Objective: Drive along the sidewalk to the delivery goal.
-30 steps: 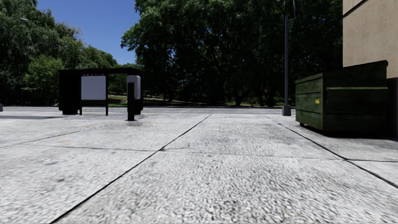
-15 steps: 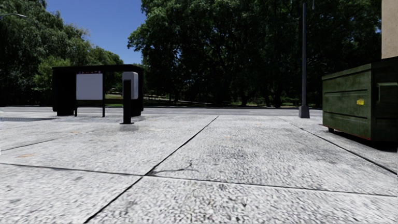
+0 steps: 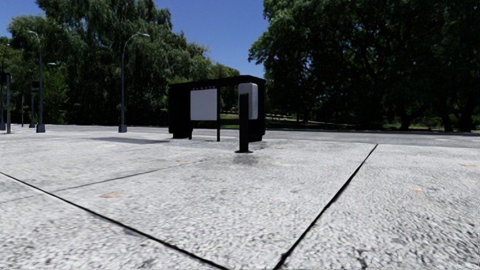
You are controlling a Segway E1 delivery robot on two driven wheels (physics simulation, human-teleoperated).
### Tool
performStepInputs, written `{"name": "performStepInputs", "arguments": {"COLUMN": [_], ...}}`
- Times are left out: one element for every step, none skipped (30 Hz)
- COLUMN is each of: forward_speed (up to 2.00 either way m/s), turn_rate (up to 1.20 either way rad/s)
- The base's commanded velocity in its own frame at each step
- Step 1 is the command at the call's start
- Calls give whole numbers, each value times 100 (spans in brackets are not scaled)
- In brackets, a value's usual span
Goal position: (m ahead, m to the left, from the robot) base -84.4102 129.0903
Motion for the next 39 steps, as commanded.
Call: {"name": "performStepInputs", "arguments": {"forward_speed": [200,200,200,200,200,200,200,200,200,200,200,200,200,200,200,200,200,200,200,200,200,200,200,200,200,200,200,200,200,200,200,200,200,200,200,200,200,200,200], "turn_rate": [21,41,88,88,120,120,120,120,120,120,120,120,120,120,120,115,98,51,31,20,20,10,4,2,0,0,0,0,0,0,0,0,0,0,0,45,45,117,120]}}
